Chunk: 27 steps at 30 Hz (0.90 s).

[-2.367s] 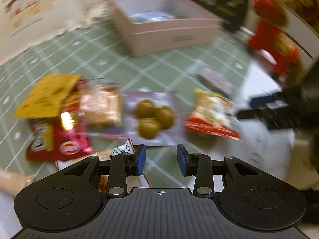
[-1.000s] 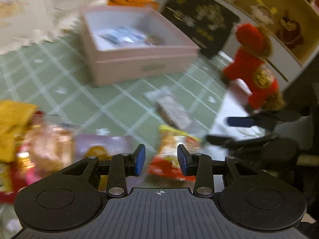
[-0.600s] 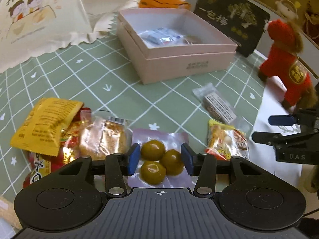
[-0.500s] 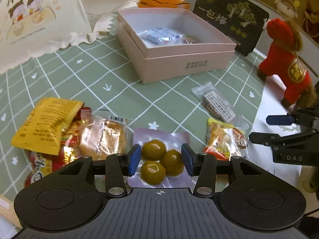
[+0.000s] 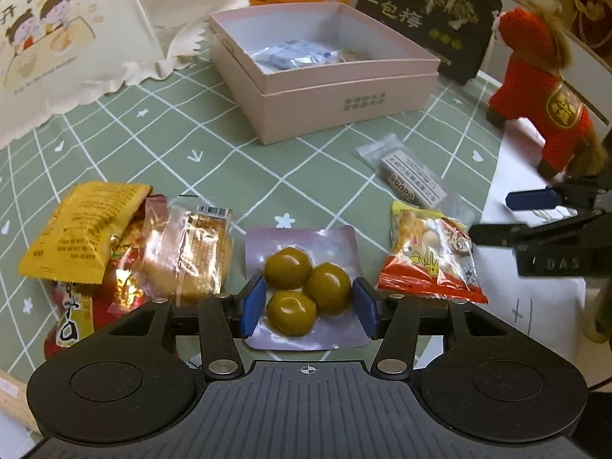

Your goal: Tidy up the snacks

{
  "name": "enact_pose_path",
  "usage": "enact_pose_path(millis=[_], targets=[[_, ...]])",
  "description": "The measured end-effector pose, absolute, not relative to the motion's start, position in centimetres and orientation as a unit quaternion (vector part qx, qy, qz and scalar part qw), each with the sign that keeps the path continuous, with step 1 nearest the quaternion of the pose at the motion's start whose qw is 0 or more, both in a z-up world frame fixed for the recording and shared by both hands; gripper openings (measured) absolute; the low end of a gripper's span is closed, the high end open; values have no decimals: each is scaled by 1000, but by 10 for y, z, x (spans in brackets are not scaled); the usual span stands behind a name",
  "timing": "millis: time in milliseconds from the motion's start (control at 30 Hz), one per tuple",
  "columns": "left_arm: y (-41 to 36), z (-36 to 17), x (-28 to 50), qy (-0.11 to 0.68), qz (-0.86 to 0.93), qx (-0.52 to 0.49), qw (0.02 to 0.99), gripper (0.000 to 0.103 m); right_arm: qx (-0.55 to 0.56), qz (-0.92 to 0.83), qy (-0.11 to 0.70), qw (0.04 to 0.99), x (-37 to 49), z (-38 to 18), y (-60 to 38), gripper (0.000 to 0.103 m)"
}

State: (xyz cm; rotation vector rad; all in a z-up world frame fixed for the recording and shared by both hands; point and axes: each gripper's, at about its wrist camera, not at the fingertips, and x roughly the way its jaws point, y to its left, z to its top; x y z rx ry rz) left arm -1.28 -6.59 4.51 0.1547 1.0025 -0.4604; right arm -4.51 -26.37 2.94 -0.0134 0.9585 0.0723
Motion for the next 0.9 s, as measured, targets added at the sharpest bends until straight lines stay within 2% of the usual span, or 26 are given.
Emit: enact_pose_path(millis=[200,367,467,500,667,700,733,767,900], targets=[[-72,45,-16,471,-203,71,855,56,59,81,437,894,-15,54,-263,66],[-70,46,-14,479,-202,63,852,55,32,74,463,883,23,38,-239,63],[-69,46,-15,484,-200,59,850,55,25,82,478,874,29,30,-230,48],[-69,46,-17,484,-197,55,851,55,10,82,473,877,27,30,-226,39],[-70,44,-25,464,-193,61,863,55,-19,88,466,880,13,34,-220,33],[-70,43,-27,459,-192,62,865,55,-12,90,465,881,8,38,-224,28],[-69,43,-28,455,-192,62,867,54,-5,91,462,882,4,42,-228,12],[-69,44,-29,454,-192,62,868,54,1,90,458,884,0,47,-234,5],[-67,46,-27,458,-192,43,867,52,28,92,425,900,-17,74,-256,5]])
